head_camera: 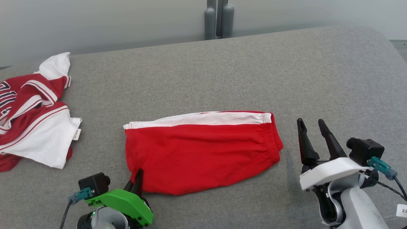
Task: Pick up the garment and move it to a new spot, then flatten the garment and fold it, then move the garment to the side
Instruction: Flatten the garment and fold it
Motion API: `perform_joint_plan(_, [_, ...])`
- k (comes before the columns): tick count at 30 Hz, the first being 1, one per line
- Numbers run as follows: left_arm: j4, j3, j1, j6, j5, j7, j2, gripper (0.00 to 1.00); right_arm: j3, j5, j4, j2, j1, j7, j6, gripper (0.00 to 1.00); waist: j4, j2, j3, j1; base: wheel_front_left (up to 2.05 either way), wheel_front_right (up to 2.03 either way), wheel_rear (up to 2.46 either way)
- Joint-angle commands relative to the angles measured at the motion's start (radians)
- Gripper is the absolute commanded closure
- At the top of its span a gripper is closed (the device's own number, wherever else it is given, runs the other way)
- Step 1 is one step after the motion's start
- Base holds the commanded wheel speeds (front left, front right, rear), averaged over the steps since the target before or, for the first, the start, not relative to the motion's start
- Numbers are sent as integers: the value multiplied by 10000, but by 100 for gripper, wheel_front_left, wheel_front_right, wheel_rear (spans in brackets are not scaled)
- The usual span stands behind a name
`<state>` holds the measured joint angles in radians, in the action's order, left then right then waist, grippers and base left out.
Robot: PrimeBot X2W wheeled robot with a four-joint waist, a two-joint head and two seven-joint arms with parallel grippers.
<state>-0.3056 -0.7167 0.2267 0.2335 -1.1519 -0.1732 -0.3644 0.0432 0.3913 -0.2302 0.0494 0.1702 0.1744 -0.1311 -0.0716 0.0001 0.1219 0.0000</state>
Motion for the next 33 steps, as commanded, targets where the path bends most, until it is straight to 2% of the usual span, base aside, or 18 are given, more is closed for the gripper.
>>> perform_joint_plan(1, [10, 45, -146, 81, -37, -74, -27, 100, 9, -114, -24, 19, -5, -55, 7, 0, -3, -1, -28, 0, 0, 0, 0])
perform_joint_plan(2, [10, 40, -162, 106, 0, -98, -27, 100, 29, -114, -55, 19, 15, -61, 7, 0, -13, -1, -42, 0, 0, 0, 0])
perform_joint_plan(3, [23, 21, -160, 65, 43, -140, -24, 84, 49, -117, -88, 21, 35, -82, 7, 0, -25, -1, -59, 0, 0, 0, 0])
perform_joint_plan(4, [3, 10, -169, 58, 73, -161, -17, 30, 72, -111, -123, 21, 55, -96, 7, 0, -35, -1, -77, 0, 0, 0, 0])
perform_joint_plan(5, [-24, -13, -151, 103, 177, -222, -44, 0, 92, -107, -157, 21, 71, -100, 7, 0, -45, -1, -98, 0, 0, 0, 0])
perform_joint_plan(18, [257, 227, -246, 579, 1503, -848, -534, 0, -14, -422, -456, 18, 103, -346, 7, 0, 136, -1, -361, 0, 0, 0, 0])
perform_joint_plan(28, [1362, 945, -766, 861, 2583, -922, -291, 0, 310, -739, -1674, 23, 297, -1011, 7, 0, 794, -1, -293, 0, 0, 0, 0])
perform_joint_plan(33, [1671, 1364, -1129, 773, 3040, -917, -13, 0, 156, -874, -2477, 27, 569, -1366, 7, 0, 1207, -1, -203, 0, 0, 0, 0])
